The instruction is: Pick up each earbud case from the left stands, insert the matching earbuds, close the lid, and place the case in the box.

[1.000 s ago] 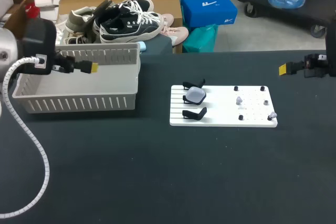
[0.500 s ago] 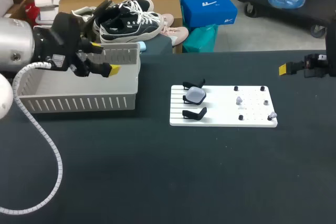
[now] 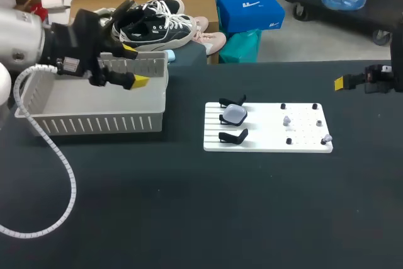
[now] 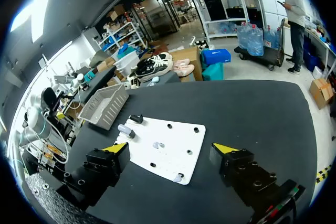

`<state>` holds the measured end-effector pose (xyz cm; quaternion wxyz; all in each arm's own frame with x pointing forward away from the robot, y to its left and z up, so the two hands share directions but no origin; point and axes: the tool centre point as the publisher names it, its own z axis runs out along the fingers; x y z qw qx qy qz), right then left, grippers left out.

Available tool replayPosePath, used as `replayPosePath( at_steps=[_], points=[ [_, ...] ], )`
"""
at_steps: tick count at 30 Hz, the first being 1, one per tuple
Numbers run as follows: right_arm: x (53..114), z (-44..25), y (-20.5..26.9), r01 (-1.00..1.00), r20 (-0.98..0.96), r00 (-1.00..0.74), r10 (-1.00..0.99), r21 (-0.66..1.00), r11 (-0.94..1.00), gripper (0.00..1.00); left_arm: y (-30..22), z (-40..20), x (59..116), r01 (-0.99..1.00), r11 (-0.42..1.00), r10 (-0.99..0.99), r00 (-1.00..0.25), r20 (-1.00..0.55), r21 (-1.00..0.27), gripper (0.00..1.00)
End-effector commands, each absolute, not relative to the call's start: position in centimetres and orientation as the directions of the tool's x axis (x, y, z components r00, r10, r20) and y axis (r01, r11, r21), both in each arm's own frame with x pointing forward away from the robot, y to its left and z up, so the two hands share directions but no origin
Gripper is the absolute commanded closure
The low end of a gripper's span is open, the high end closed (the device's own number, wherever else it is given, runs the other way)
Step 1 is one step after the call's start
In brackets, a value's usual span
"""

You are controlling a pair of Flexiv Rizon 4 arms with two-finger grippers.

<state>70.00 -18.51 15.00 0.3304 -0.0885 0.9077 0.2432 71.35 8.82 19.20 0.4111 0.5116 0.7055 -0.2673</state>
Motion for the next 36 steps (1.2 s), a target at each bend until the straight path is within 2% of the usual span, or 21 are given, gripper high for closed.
replayPosePath(
  at_steps=[1, 16, 24, 36],
  points=[
    [70.0, 15.0, -18.5, -0.321, -0.643, -0.766, 0.000, 0.383, 0.866, 0.00, 9.0, 19.2, 71.5, 0.949, 0.314, 0.500, -0.136, -0.855, 0.033, 0.00],
    [70.0, 15.0, -18.5, -0.321, -0.643, -0.766, 0.000, 0.383, 0.866, 0.00, 9.0, 19.2, 71.5, 0.949, 0.314, 0.500, -0.136, -0.855, 0.033, 0.00],
    [70.0, 15.0, -18.5, -0.321, -0.643, -0.766, 0.000, 0.383, 0.866, 0.00, 6.6, 17.1, 72.3, 0.977, 0.194, 0.518, -0.025, -0.855, 0.089, 0.00],
    [70.0, 15.0, -18.5, -0.321, -0.643, -0.766, 0.000, 0.383, 0.866, 0.00, 2.8, 13.1, 74.5, 0.993, 0.104, 0.451, 0.008, -0.892, 0.062, 0.00]
  ],
)
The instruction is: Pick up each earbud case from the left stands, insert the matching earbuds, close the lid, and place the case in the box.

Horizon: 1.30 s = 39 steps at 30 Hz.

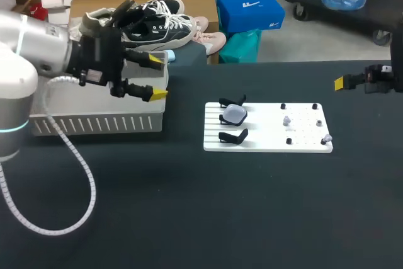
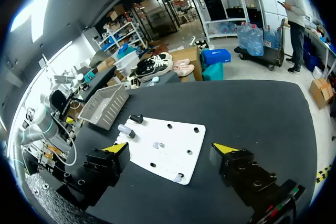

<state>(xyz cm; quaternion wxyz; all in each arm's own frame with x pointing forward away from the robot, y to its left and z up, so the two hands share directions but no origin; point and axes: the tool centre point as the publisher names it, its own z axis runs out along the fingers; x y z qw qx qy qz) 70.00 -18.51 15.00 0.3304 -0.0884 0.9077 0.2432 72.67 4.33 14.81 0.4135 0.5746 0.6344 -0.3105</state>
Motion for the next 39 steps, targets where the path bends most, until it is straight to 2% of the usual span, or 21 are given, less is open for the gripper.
replayPosePath(
  at_steps=[1, 19, 39],
  points=[
    [70.0, 15.0, -18.5, -0.321, -0.643, -0.766, 0.000, 0.383, 0.866, 0.00, 2.2, 12.7, 74.6, 0.994, 0.086, 0.449, 0.016, -0.893, 0.061, 0.00],
    [70.0, 15.0, -18.5, -0.321, -0.643, -0.766, 0.000, 0.383, 0.866, 0.00, -3.0, 9.3, 75.9, 0.995, -0.085, 0.410, 0.078, -0.909, 0.046, 0.00],
    [70.0, 15.0, -18.5, -0.321, -0.643, -0.766, 0.000, 0.383, 0.866, 0.00, -7.2, 5.9, 74.8, 0.990, -0.137, 0.405, 0.014, -0.914, -0.045, 0.00]
  ],
)
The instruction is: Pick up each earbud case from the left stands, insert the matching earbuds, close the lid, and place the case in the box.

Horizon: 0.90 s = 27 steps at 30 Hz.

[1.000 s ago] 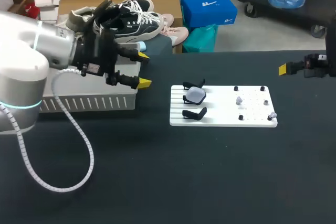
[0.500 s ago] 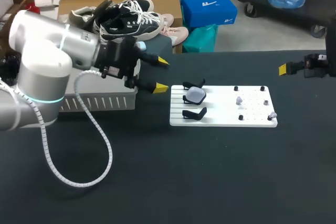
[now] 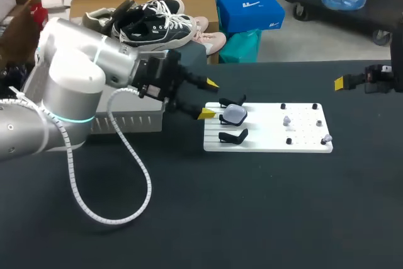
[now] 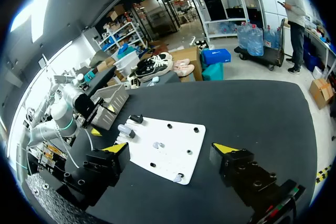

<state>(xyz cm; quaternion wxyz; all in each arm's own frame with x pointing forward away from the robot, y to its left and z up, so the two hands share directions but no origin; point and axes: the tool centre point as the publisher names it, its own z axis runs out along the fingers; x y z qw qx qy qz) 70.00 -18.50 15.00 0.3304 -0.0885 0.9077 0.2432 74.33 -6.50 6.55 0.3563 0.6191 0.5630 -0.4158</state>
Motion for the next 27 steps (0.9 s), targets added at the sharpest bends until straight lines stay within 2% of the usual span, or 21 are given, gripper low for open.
replayPosePath(
  at_steps=[1, 13, 27],
  points=[
    [70.0, 15.0, -18.5, -0.321, -0.643, -0.766, 0.000, 0.383, 0.866, 0.00, -7.2, 5.8, 74.8, 0.989, -0.135, 0.402, 0.005, -0.916, -0.054, 0.00],
    [70.0, 15.0, -18.5, -0.321, -0.643, -0.766, 0.000, 0.383, 0.866, 0.00, -8.2, 4.5, 74.8, 0.990, -0.135, 0.430, 0.013, -0.902, -0.050, 0.00],
    [70.0, 15.0, -18.5, -0.321, -0.643, -0.766, 0.000, 0.383, 0.866, 0.00, -8.8, 3.7, 74.4, 0.997, -0.042, 0.463, -0.037, -0.885, -0.063, 0.00]
  ],
)
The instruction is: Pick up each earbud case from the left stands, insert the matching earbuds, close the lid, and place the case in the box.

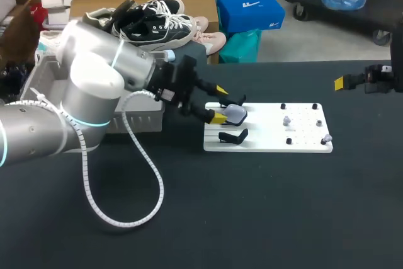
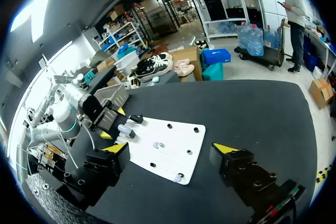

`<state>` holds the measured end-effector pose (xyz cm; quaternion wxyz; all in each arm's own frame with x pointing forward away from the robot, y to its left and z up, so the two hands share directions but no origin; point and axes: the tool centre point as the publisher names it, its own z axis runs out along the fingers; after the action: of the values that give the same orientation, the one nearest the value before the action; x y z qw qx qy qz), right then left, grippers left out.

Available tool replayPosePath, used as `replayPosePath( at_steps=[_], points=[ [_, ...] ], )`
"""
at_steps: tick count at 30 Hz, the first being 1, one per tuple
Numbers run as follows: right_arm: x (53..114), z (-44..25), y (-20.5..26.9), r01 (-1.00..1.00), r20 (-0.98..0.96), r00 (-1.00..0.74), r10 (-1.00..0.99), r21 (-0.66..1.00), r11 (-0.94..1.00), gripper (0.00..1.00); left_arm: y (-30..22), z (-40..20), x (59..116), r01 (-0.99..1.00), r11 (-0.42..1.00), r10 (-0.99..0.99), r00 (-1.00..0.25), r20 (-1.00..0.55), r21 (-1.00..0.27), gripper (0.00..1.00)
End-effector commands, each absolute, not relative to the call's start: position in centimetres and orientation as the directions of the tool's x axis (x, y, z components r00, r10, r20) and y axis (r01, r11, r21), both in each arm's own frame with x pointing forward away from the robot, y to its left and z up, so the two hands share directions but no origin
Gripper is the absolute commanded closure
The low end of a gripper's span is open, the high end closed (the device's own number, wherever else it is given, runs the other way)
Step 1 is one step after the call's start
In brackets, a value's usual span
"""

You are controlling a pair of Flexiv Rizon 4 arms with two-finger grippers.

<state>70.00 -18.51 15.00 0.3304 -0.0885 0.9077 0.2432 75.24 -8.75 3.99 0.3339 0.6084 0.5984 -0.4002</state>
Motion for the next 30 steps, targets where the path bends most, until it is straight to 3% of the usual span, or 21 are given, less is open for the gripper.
replayPosePath(
  at_steps=[1, 30],
  points=[
    [70.0, 15.0, -18.5, -0.321, -0.643, -0.766, 0.000, 0.383, 0.866, 0.00, -8.9, 3.7, 74.3, 0.997, -0.036, 0.464, -0.043, -0.885, -0.067, 0.00],
    [70.0, 15.0, -18.5, -0.321, -0.643, -0.766, 0.000, 0.383, 0.866, 0.00, -9.4, 2.2, 74.9, 0.999, 0.013, 0.493, -0.034, -0.869, -0.032, 0.00]
  ],
)
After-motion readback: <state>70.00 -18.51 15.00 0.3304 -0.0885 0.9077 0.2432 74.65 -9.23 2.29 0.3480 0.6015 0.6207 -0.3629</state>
